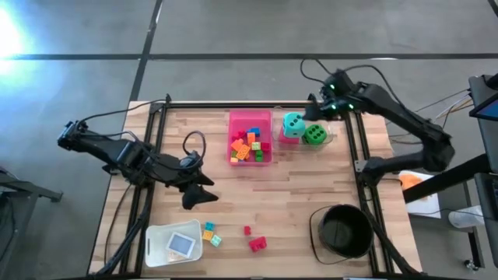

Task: Pick & Place Toys
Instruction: Put the red game piece into the red bin

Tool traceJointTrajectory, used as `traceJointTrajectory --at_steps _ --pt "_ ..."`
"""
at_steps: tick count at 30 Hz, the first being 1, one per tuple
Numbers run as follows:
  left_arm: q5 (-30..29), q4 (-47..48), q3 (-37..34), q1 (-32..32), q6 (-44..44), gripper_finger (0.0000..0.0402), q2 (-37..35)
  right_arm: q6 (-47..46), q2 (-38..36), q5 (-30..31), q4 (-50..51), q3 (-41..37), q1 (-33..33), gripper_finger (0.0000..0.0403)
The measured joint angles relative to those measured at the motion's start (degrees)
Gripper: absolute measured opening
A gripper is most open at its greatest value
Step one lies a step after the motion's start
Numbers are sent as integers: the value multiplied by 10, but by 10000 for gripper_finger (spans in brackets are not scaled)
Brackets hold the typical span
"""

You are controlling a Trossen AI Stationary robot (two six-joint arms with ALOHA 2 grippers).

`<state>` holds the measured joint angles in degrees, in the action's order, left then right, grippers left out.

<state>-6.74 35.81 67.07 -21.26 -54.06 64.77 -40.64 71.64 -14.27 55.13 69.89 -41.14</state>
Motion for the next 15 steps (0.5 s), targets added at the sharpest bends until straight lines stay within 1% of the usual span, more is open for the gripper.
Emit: traceJointTrajectory --at_steps 3,5,8,10,12,15 --pt "17 2 0 0 -10 388 17 -2 -54 33 43 0 46 370" --pt "30 14 0 0 -18 388 32 -21 -88 38 57 0 83 370" --pt "57 44 0 3 -24 388 60 -63 -128 49 56 0 158 370" --pt "77 75 0 3 -23 388 81 -97 -142 80 56 0 218 370" --pt "90 100 0 3 -9 388 100 -127 -149 124 56 0 279 370" --pt "94 108 0 3 46 388 124 -160 -149 188 56 0 359 370"
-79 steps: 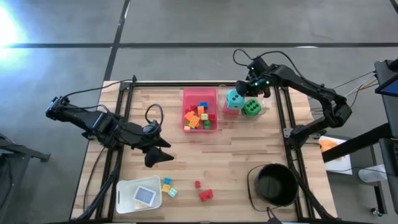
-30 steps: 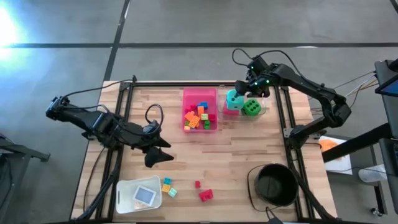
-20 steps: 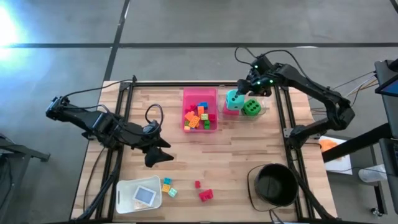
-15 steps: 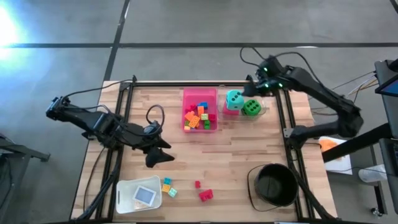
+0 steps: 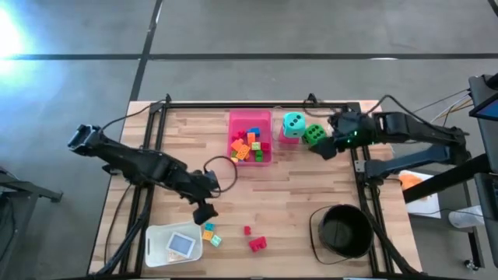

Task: Pick & Place Toys
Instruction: Put the red game piece into the red bin

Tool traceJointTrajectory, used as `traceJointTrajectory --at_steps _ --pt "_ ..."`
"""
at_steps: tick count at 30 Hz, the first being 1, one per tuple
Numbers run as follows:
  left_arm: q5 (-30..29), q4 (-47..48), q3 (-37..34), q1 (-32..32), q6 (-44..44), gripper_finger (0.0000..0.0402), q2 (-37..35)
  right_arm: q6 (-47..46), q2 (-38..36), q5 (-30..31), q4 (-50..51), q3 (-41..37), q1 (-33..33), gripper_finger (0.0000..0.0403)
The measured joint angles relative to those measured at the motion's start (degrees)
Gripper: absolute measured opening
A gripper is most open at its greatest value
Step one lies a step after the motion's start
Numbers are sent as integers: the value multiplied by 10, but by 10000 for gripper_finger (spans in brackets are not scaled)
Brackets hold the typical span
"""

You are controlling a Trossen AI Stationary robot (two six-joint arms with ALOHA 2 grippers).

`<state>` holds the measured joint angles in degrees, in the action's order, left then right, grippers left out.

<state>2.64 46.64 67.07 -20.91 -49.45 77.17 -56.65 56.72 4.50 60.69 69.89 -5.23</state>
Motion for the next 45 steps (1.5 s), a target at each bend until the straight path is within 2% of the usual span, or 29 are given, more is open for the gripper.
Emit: traceJointTrajectory --at_steps 3,7,12,15,18,21,24,33,45 --pt "3 -6 1 2 47 388 25 -30 14 50 0 0 57 370" --pt "9 -4 19 14 36 388 69 -70 31 101 0 0 102 370" --pt "-4 -18 58 15 115 387 143 -80 43 111 -1 0 131 370" --pt "-51 -54 66 11 213 380 178 -96 41 123 -6 0 143 370" --pt "-90 -143 50 4 261 365 199 -99 36 136 -22 0 156 370" --pt "-91 -229 26 -1 270 347 209 -99 28 137 -40 0 167 370" --pt "-91 -276 2 -7 271 332 213 -100 26 137 -54 0 178 370" --pt "-91 -315 -15 -43 323 322 256 -105 27 165 -62 0 200 370" --pt "-98 -382 -15 -72 364 322 315 -104 27 167 -65 0 201 370"
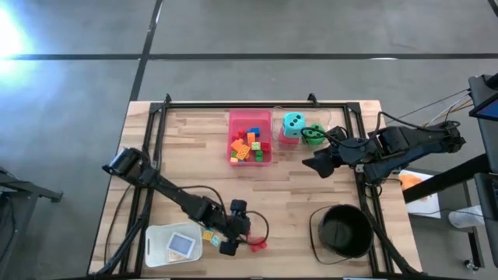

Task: Pick & Place Toys
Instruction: Put the red game piece into the red bin

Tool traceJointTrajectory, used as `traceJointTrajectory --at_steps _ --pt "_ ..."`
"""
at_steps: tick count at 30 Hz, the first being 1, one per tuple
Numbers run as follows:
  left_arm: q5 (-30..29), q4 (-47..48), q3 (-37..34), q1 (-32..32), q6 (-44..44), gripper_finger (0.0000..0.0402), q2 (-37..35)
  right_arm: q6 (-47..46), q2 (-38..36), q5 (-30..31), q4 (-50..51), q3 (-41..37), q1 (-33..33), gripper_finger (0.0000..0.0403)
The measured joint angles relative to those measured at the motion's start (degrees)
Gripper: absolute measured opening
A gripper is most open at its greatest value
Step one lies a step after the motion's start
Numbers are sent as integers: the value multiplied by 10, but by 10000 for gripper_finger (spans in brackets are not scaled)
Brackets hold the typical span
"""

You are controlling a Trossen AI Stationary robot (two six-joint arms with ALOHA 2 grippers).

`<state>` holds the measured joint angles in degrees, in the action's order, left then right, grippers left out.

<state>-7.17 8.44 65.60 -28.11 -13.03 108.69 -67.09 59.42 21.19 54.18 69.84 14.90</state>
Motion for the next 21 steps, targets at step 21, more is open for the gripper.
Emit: traceJointTrajectory --at_steps 21 --pt "-53 -27 1 -9 -53 287 64 3 0 -1 -5 0 0 370"
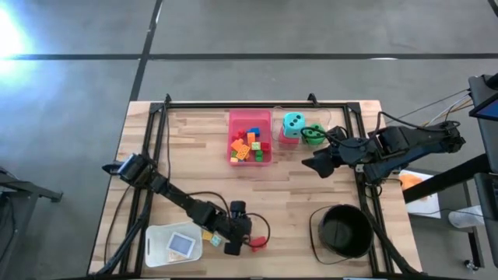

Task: Pick & Place Toys
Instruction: Put the red game piece into the red bin

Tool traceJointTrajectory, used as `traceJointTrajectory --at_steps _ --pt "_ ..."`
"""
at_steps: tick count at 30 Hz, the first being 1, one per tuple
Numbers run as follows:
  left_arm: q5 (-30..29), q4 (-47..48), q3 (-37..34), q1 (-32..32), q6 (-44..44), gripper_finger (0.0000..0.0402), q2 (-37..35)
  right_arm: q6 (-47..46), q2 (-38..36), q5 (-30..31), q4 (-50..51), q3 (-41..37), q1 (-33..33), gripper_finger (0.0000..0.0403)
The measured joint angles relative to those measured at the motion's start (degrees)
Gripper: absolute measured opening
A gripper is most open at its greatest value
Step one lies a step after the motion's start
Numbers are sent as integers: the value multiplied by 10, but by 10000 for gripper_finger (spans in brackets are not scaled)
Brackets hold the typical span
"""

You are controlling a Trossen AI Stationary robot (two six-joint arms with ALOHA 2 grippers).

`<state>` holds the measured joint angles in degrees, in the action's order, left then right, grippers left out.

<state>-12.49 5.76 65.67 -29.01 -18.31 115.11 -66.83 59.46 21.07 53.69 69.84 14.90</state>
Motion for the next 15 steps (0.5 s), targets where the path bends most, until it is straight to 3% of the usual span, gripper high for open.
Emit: traceJointTrajectory --at_steps 9,15 --pt "6 -1 0 4 -6 141 0 4 0 0 0 0 0 370" --pt "9 -2 0 5 -17 132 0 -8 0 -4 0 0 0 370"
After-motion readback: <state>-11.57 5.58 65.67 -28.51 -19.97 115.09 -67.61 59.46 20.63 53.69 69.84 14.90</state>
